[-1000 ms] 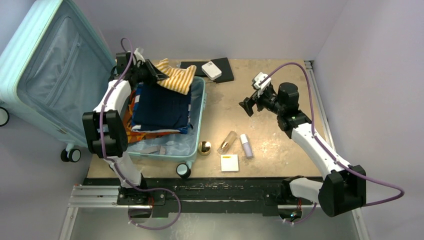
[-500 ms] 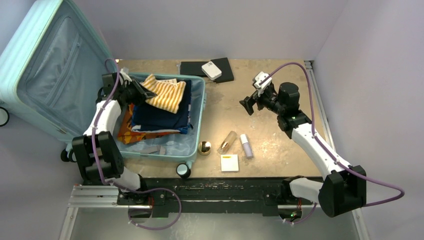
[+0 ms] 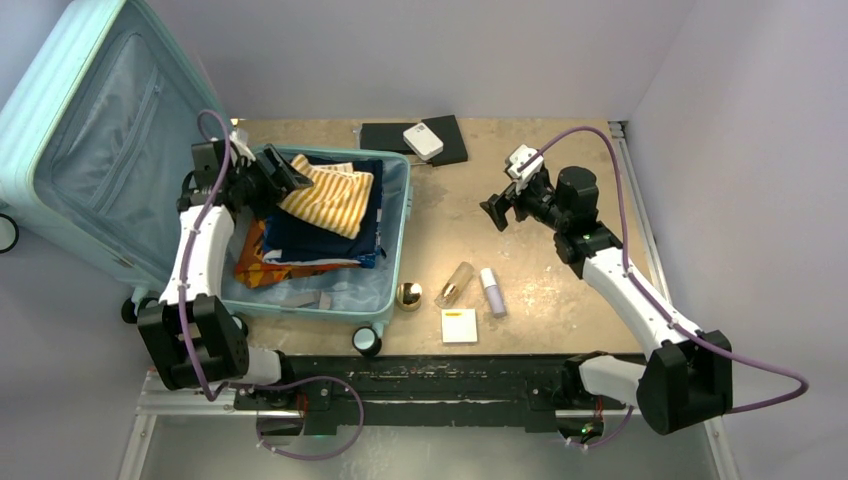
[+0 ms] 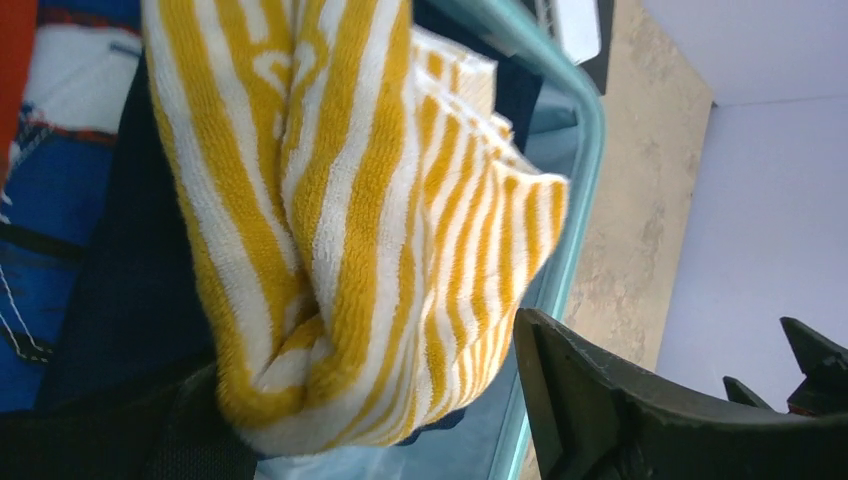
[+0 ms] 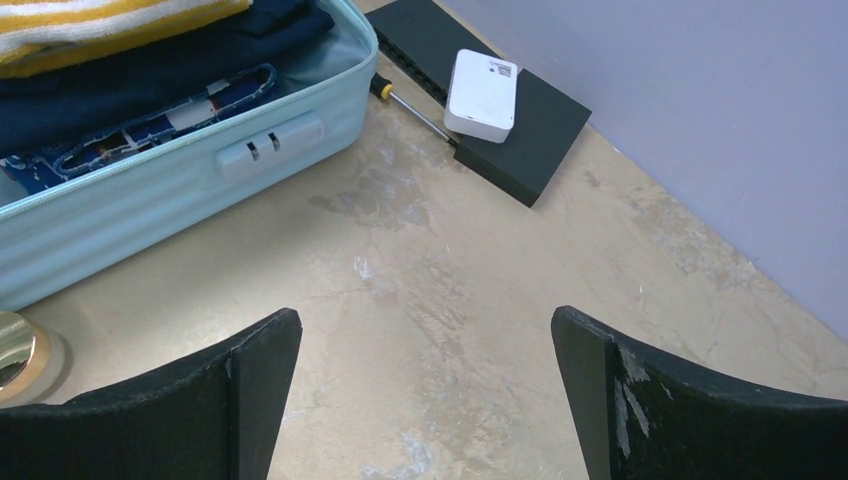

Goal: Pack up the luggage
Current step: Place the clothes in the luggage.

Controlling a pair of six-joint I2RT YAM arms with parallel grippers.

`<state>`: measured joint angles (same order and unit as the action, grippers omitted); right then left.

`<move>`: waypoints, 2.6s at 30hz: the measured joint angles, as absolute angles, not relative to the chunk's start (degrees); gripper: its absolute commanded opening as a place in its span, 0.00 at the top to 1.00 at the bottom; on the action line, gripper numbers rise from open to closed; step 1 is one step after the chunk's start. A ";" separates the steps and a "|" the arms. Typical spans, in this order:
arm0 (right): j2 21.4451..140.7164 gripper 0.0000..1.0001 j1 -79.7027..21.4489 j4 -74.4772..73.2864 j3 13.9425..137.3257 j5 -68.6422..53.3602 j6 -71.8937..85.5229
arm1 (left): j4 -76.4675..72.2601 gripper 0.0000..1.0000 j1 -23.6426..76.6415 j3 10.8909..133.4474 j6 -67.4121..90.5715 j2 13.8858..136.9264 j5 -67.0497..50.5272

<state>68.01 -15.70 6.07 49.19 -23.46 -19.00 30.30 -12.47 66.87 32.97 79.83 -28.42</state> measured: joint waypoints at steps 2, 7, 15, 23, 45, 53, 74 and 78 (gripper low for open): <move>67.94 0.01 -15.70 6.07 49.19 -23.46 -19.11 | 31.46 0.19 -12.47 69.54 32.27 79.44 -28.14; 67.72 0.01 -15.70 6.09 49.19 -23.46 -19.14 | 31.62 0.37 -12.53 74.91 30.98 77.19 -27.29; 67.72 0.01 -15.70 6.09 49.15 -23.46 -19.16 | 26.68 0.98 -12.73 78.78 30.74 72.25 -28.36; 67.72 0.01 -15.70 6.09 49.15 -23.46 -19.16 | 16.78 1.00 -12.73 75.79 27.53 75.09 -28.27; 67.72 0.01 -15.70 6.11 49.15 -23.46 -19.18 | 12.73 1.00 -12.14 66.00 18.90 90.32 -6.02; 67.72 0.01 -15.70 6.11 49.08 -23.44 -19.29 | 12.03 1.00 -11.84 67.48 19.64 87.42 -7.77; 67.72 0.01 -15.70 6.59 48.47 -23.44 -19.81 | 10.98 1.00 1.45 64.47 3.97 84.75 -22.22; 67.72 0.01 -15.70 6.92 48.38 -23.44 -19.97 | 12.03 1.00 1.67 63.13 2.39 85.67 -22.17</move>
<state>67.72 -15.70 6.92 48.38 -23.44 -19.97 12.03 1.67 63.13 2.39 85.67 -22.17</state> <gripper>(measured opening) 0.987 0.002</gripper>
